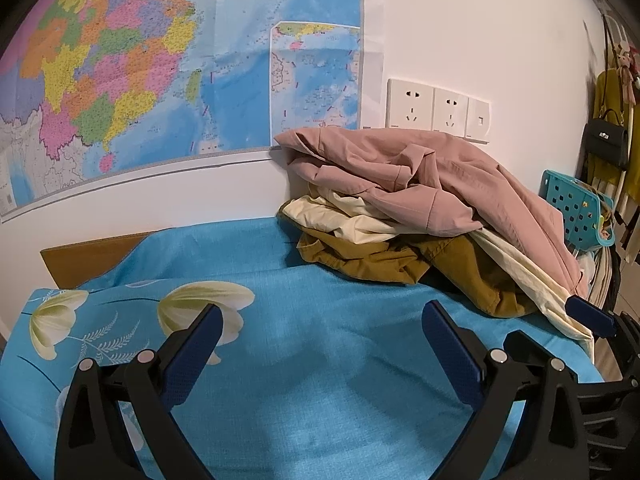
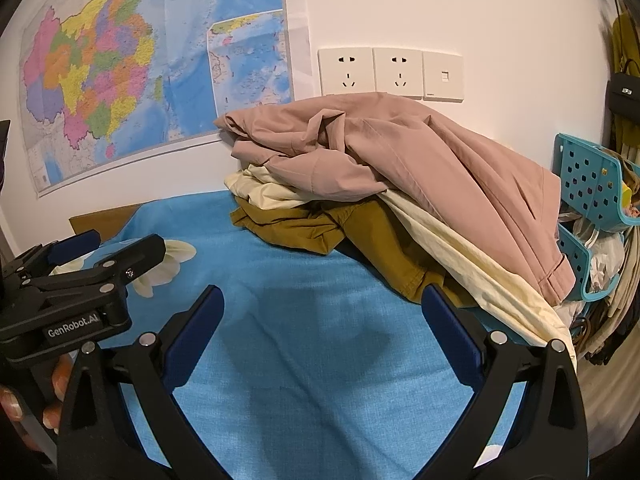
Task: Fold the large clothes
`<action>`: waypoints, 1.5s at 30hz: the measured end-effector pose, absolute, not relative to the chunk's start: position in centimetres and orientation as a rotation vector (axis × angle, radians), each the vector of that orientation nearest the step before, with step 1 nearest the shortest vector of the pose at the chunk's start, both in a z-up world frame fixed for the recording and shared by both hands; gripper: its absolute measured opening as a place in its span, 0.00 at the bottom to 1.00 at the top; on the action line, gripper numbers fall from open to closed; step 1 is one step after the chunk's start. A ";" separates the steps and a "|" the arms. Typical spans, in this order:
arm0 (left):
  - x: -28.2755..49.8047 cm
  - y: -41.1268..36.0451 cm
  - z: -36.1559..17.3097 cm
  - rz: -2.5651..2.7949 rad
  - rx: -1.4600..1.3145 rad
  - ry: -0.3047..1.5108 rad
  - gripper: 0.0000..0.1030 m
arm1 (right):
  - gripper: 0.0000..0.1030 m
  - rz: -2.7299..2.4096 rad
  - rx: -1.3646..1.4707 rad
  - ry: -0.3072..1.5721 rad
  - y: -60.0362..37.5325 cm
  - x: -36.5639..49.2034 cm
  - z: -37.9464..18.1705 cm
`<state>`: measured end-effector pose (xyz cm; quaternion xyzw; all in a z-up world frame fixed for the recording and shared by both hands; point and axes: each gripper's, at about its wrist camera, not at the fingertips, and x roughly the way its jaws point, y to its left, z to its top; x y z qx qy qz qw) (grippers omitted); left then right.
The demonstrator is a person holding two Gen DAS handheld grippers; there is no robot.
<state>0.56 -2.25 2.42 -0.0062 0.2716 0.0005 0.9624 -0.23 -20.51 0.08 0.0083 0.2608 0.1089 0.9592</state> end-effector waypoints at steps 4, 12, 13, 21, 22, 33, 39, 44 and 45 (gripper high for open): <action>0.5 -2.2 2.4 -0.001 -0.012 0.549 0.93 | 0.95 0.220 0.014 0.526 -20.5 -0.2 0.1; 0.4 -2.2 2.4 -0.003 -0.013 0.548 0.93 | 0.95 0.218 0.015 0.524 -20.5 -0.2 0.1; 0.4 -2.2 2.4 -0.004 -0.013 0.547 0.93 | 0.95 0.218 0.014 0.523 -20.5 -0.3 0.1; 0.5 -2.4 2.3 -0.006 -0.015 0.551 0.93 | 0.95 0.224 0.010 0.518 -20.4 -0.2 0.2; 0.6 -2.4 2.3 -0.007 -0.015 0.551 0.93 | 0.95 0.224 0.009 0.518 -20.4 -0.2 0.3; 2.6 -2.1 2.0 -0.046 -0.052 0.589 0.93 | 0.95 0.240 -0.078 0.481 -20.6 1.4 1.3; 5.3 -1.2 2.0 -0.051 -0.074 0.599 0.93 | 0.95 0.262 -0.200 0.417 -20.1 5.1 3.7; 8.5 -0.4 1.4 -0.048 -0.106 0.630 0.93 | 0.92 0.303 -0.336 0.410 -17.9 11.0 5.7; 8.9 -0.2 1.2 -0.044 -0.107 0.634 0.93 | 0.88 0.306 -0.365 0.414 -17.3 12.0 5.8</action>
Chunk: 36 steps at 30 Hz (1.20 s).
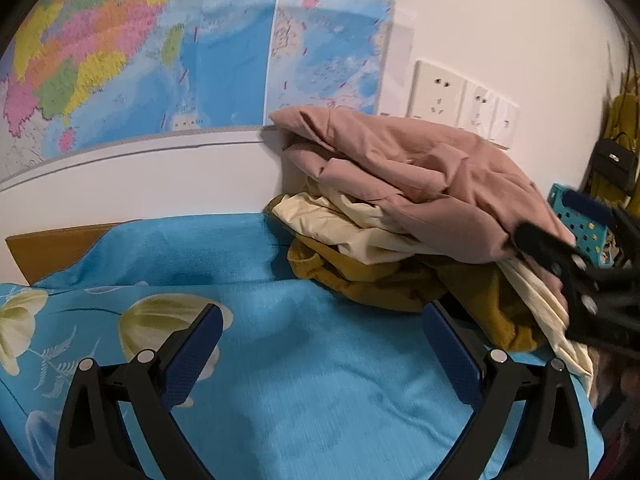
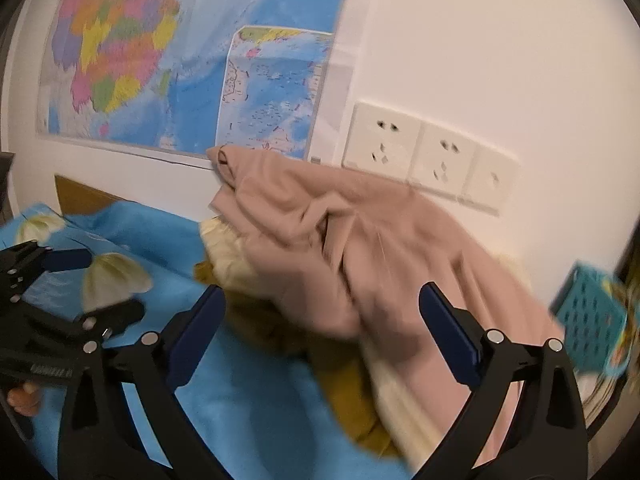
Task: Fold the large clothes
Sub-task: 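Grasp the pink jacket on top of the pile with the right tool, then lift the pink jacket with the right tool while the left tool grasps it too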
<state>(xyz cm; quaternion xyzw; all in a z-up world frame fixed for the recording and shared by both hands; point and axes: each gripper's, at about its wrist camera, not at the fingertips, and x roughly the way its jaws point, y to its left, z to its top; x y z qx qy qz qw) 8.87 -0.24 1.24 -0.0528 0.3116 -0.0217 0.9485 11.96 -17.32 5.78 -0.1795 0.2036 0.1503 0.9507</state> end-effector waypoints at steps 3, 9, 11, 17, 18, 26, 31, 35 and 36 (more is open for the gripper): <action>10.2 0.1 0.8 -0.029 -0.112 0.645 0.93 | 0.81 0.334 -0.477 0.431 -15.0 15.1 5.3; 12.2 0.8 -0.3 -0.012 -0.119 0.665 0.94 | 0.63 0.352 -0.648 0.447 -11.3 19.6 3.1; 12.8 1.0 -0.8 -0.007 -0.121 0.679 0.94 | 0.43 0.340 -0.690 0.467 -10.8 21.0 2.6; 13.6 1.7 -1.4 0.006 -0.101 0.674 0.94 | 0.16 0.418 -0.494 0.473 -14.9 21.5 7.0; 13.8 1.8 -1.4 0.008 -0.100 0.672 0.94 | 0.16 0.428 -0.490 0.470 -15.2 21.5 7.4; 15.4 1.9 -1.2 0.008 -0.087 0.660 0.94 | 0.49 0.411 -0.676 0.507 -10.6 22.5 3.6; 15.6 2.3 -1.2 -0.016 -0.087 0.660 0.94 | 0.14 0.414 -0.536 0.531 -12.3 24.0 5.8; 16.1 2.9 -1.1 -0.072 -0.116 0.645 0.94 | 0.13 0.388 -0.399 0.391 -16.9 21.2 13.6; 16.1 2.9 -0.9 -0.094 -0.128 0.637 0.94 | 0.13 0.376 -0.381 0.363 -17.8 20.5 15.0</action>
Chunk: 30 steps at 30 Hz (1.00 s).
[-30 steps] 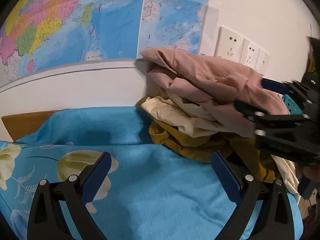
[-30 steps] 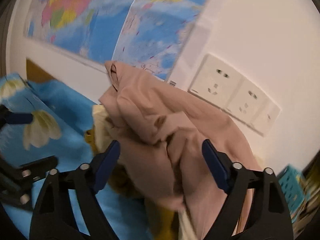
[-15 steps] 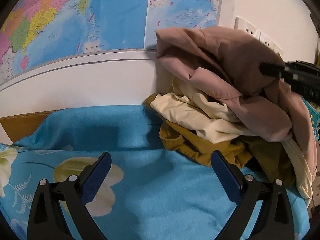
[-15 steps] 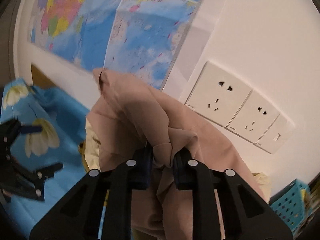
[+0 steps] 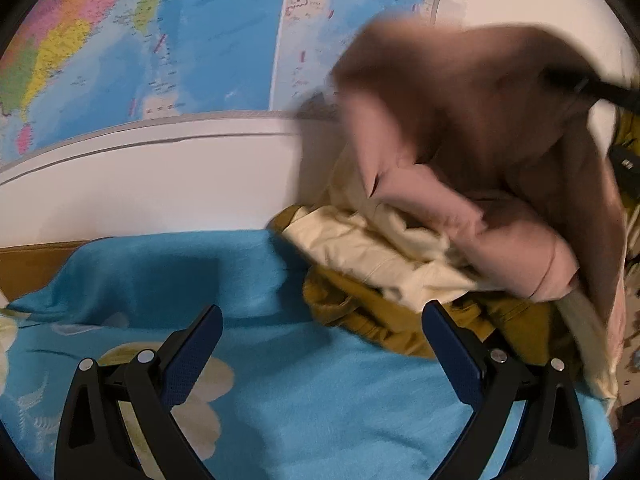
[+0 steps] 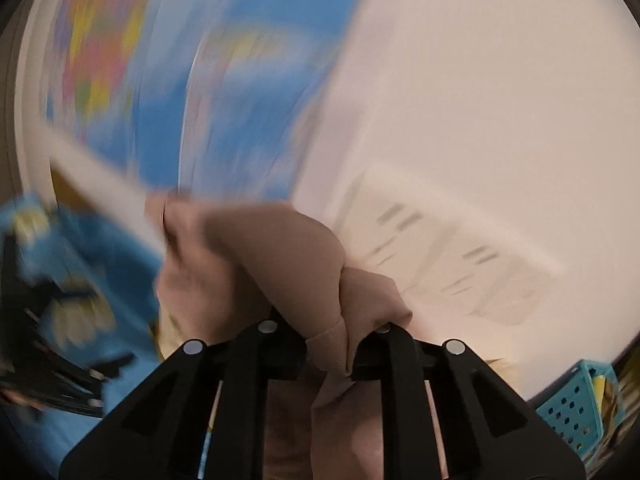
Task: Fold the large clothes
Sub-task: 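Lift the pink jacket with the right tool while the left tool grasps it too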
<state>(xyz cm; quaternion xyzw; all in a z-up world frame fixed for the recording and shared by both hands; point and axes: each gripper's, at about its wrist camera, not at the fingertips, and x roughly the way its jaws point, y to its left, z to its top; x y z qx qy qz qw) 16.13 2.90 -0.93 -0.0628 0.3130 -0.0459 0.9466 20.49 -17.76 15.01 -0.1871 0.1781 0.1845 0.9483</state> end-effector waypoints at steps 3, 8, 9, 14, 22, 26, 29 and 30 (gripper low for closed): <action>16.3 2.5 0.1 -0.194 -0.157 0.595 0.93 | 0.13 0.338 -0.320 0.290 -21.5 18.2 20.0; 15.5 0.0 2.1 -0.390 -0.148 0.505 0.93 | 0.13 0.308 -0.276 0.208 -26.4 14.6 26.1; 15.3 -0.8 2.4 -0.443 -0.149 0.492 0.93 | 0.12 0.304 -0.270 0.196 -27.2 14.1 26.7; 13.2 -5.1 3.0 -0.699 -0.113 0.423 0.93 | 0.12 0.308 -0.232 0.196 -28.6 12.5 27.6; 9.3 -13.0 0.8 -0.830 0.045 0.432 0.94 | 0.12 0.308 -0.221 0.236 -29.6 11.1 26.6; 12.3 -14.4 0.4 -0.749 0.008 0.493 0.76 | 0.12 0.308 -0.215 0.232 -30.2 10.1 26.6; 15.6 -14.5 0.1 -0.747 -0.037 0.585 0.15 | 0.13 0.301 -0.206 0.214 -31.2 8.7 27.2; 15.9 -14.2 0.7 -0.732 -0.046 0.579 0.13 | 0.12 0.294 -0.206 0.210 -31.5 8.1 27.4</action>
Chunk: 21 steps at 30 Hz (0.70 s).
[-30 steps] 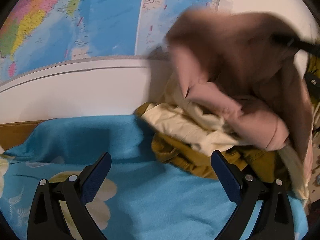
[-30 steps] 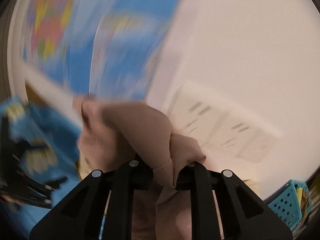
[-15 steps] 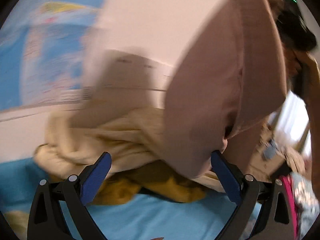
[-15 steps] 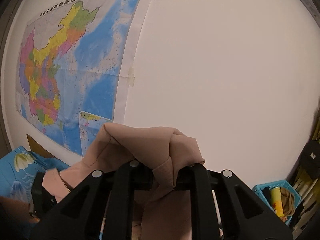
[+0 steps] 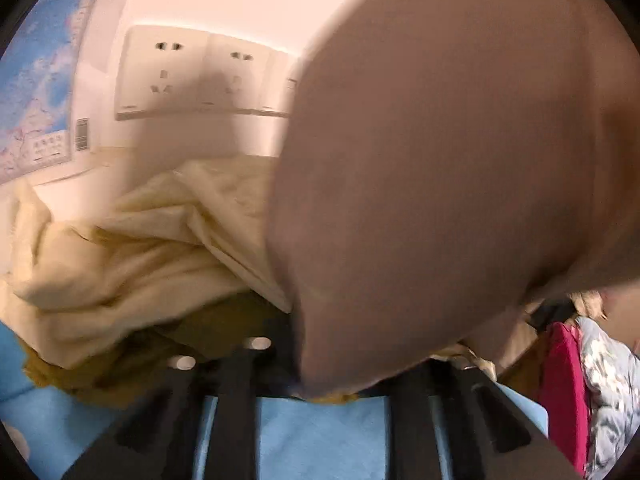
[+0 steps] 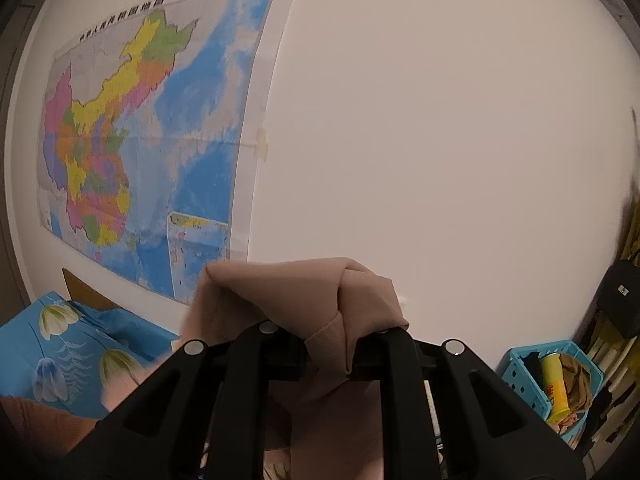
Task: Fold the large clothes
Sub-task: 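Lift the pink jacket with the right tool while the left tool grasps it too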
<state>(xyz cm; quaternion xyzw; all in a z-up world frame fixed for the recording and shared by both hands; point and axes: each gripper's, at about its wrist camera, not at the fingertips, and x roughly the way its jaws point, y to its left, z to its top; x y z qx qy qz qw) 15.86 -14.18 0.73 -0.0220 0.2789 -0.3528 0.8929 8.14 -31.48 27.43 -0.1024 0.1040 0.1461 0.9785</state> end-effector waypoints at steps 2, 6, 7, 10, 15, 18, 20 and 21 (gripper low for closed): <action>15.6 -12.7 3.4 -0.747 -0.110 0.531 0.11 | 0.12 0.292 -0.201 0.184 -32.2 6.3 28.5; 13.2 -9.1 11.1 -0.721 -0.167 0.363 0.08 | 0.12 0.339 -0.171 0.065 -33.5 0.4 32.6; 12.1 -7.9 13.3 -0.705 -0.169 0.307 0.08 | 0.12 0.342 -0.173 0.032 -33.6 -1.0 33.5; 8.5 -5.1 19.0 -0.671 -0.194 0.189 0.08 | 0.12 0.335 -0.169 -0.065 -34.4 -5.9 36.4; -1.0 -0.1 26.6 -0.555 -0.091 0.003 0.08 | 0.12 0.374 -0.145 -0.093 -35.4 -11.5 36.9; -5.9 1.3 28.4 -0.444 -0.008 -0.032 0.08 | 0.12 0.436 -0.132 -0.059 -35.0 -13.2 35.4; -8.4 2.7 28.6 -0.393 0.027 -0.040 0.08 | 0.12 0.495 -0.113 -0.035 -34.3 -14.1 34.1; -10.1 3.2 28.9 -0.353 0.054 -0.039 0.08 | 0.12 0.516 -0.109 -0.027 -34.0 -14.4 33.8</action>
